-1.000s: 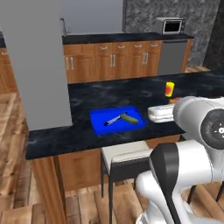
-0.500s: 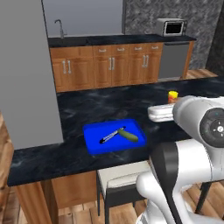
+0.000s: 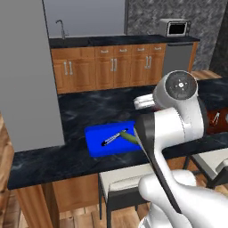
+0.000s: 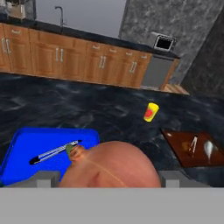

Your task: Gather the cucumber and onion from the fridge and place them on a tray on the dining counter. Then gather the fish and chicken drumstick from the fridge and place them on the other tray.

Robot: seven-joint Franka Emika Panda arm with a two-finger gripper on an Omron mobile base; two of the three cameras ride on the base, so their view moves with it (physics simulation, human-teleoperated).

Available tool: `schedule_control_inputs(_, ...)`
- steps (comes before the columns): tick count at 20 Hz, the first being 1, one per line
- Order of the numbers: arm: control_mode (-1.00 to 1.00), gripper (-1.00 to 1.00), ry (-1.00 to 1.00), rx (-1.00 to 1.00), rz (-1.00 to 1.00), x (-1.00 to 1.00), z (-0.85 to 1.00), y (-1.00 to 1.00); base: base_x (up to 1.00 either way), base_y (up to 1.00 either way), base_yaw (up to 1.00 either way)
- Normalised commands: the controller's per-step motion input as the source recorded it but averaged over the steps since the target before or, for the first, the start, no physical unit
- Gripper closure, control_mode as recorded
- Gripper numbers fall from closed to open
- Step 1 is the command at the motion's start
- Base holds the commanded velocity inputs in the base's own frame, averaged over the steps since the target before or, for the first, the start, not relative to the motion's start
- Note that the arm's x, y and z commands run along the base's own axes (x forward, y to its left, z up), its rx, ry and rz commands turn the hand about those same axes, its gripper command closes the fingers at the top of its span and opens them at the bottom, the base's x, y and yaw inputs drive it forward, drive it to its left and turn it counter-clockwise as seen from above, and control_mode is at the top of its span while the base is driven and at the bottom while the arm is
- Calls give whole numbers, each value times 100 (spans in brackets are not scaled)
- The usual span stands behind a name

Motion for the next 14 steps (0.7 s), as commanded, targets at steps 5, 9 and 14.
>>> schedule_control_inputs(5,-100,100,33,0,0,79,-79,43,0,0,0)
schedule_control_inputs(9,-100,100,18,9,0,49,-85,24,0,0,0)
schedule_control_inputs(14,-100,100,12,11,0,44,-82,19,0,0,0)
